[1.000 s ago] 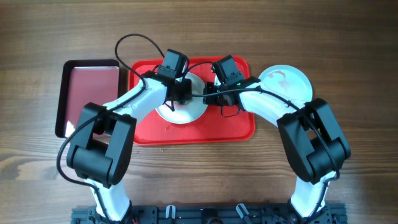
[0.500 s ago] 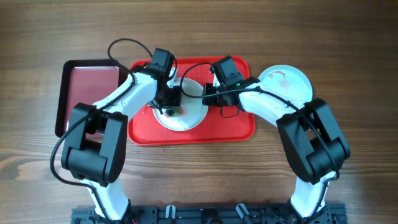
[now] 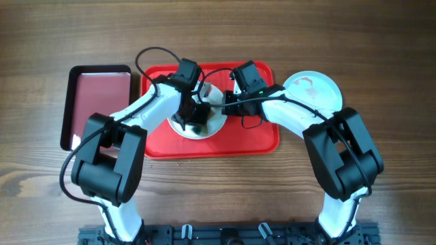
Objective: Clean dirty plates on tray and stack at the side
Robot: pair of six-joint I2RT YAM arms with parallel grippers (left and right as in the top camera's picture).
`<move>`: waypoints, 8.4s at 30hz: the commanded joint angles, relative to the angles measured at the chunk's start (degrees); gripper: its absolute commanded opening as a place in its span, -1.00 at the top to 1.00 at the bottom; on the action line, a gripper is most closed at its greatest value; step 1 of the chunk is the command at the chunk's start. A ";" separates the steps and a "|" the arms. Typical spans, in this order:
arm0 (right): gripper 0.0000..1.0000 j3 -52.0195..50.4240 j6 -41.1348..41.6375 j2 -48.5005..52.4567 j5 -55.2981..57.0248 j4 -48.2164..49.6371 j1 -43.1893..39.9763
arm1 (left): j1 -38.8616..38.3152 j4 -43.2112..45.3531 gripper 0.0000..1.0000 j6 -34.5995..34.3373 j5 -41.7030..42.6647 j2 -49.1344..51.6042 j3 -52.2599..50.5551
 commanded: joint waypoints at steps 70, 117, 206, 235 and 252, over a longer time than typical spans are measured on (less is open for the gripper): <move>0.91 -0.81 0.90 1.55 -9.29 -5.09 0.79 | 5.77 -20.79 0.92 -23.06 -35.65 14.23 13.18; 0.91 -0.42 -8.83 -27.52 38.40 -25.70 4.68 | 13.94 -31.65 0.92 -6.49 4.68 10.84 27.19; -0.39 -1.77 -12.57 -27.63 3.50 -24.92 -19.06 | 37.53 -3.45 -0.72 -11.72 -16.63 -2.40 3.52; -0.99 7.41 20.28 -67.54 15.17 -53.86 -19.32 | 30.86 -25.75 -1.00 -11.74 -16.17 -28.87 21.22; -0.99 -56.63 -21.53 -110.95 6.25 6.64 -22.25 | 30.86 -25.75 -1.00 -11.74 -16.17 -28.87 21.22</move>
